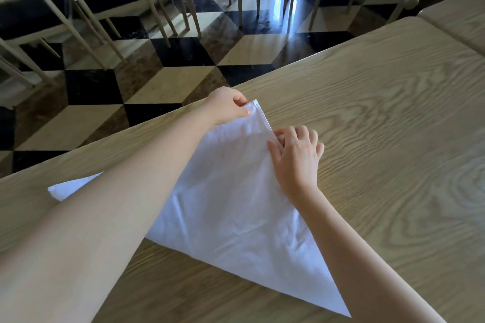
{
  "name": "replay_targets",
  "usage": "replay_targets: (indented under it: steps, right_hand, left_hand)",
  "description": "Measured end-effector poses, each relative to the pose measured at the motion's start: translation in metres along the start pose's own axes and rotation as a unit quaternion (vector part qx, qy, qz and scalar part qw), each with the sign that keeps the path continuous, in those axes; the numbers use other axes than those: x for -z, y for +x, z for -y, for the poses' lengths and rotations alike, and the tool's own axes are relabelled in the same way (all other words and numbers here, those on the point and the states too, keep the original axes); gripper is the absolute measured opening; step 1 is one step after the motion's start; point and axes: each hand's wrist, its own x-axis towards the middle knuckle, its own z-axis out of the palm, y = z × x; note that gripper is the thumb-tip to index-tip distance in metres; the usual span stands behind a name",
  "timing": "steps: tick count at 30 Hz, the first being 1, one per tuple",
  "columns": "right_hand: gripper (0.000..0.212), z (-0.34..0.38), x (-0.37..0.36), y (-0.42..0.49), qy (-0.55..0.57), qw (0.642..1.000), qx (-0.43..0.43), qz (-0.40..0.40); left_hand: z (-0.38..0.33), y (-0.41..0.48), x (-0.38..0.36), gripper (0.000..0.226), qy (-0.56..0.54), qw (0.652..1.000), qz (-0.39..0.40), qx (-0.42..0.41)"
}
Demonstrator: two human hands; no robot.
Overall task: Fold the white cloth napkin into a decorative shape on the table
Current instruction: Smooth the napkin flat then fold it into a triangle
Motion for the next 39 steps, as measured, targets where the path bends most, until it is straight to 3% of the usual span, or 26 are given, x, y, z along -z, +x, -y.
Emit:
replay_targets:
  steps: [4, 7, 9, 11, 15, 17, 22, 26, 31, 34, 36, 39]
  right_hand:
    - [0.021, -0.001, 0.006, 0.012, 0.038, 0.999, -0.027, 0.029]
    - [0.016, 0.000, 0.007, 0.021, 0.042, 0.998, -0.001, 0.040]
    - [0.016, 0.001, 0.007, 0.026, 0.027, 0.998, 0.011, 0.047]
    - [0.016, 0.001, 0.007, 0.031, 0.011, 0.998, 0.017, 0.051]
    - [0.013, 0.006, 0.001, 0.040, 0.001, 0.999, 0.025, 0.039]
    - [0.013, 0.013, -0.005, 0.044, -0.007, 0.999, 0.032, 0.033]
    - [0.015, 0.030, -0.020, 0.055, -0.031, 0.996, 0.065, 0.046]
    - [0.015, 0.052, -0.033, 0.058, -0.043, 0.990, 0.121, 0.066]
    - [0.016, 0.086, -0.056, 0.043, -0.030, 0.977, 0.191, 0.087]
    - [0.024, 0.110, -0.061, 0.029, -0.003, 0.975, 0.190, 0.116]
    - [0.036, 0.122, -0.056, 0.002, 0.030, 0.967, 0.215, 0.130]
    - [0.052, 0.126, -0.045, -0.059, 0.059, 0.937, 0.298, 0.172]
  left_hand:
    - [0.004, -0.010, 0.008, 0.016, -0.077, 0.997, -0.017, -0.013]
    - [0.011, -0.015, 0.010, 0.015, -0.084, 0.996, -0.022, -0.016]
    - [0.023, -0.019, 0.015, 0.026, -0.034, 0.999, -0.018, -0.003]
    - [0.041, -0.028, 0.030, 0.036, 0.087, 0.996, 0.011, 0.016]
    - [0.081, -0.060, 0.065, 0.033, 0.196, 0.975, 0.083, 0.068]
    - [0.101, -0.078, 0.072, 0.028, 0.212, 0.970, 0.079, 0.086]
    - [0.134, -0.130, 0.063, 0.039, 0.054, 0.989, -0.024, 0.132]
    - [0.147, -0.172, 0.050, 0.045, -0.014, 0.982, -0.116, 0.148]
    - [0.162, -0.225, 0.019, 0.041, -0.008, 0.935, -0.274, 0.225]
    - [0.157, -0.239, 0.011, 0.026, 0.105, 0.883, -0.375, 0.263]
    - [0.147, -0.235, 0.003, 0.034, 0.177, 0.869, -0.407, 0.217]
    - [0.121, -0.216, -0.032, 0.039, 0.208, 0.912, -0.348, 0.060]
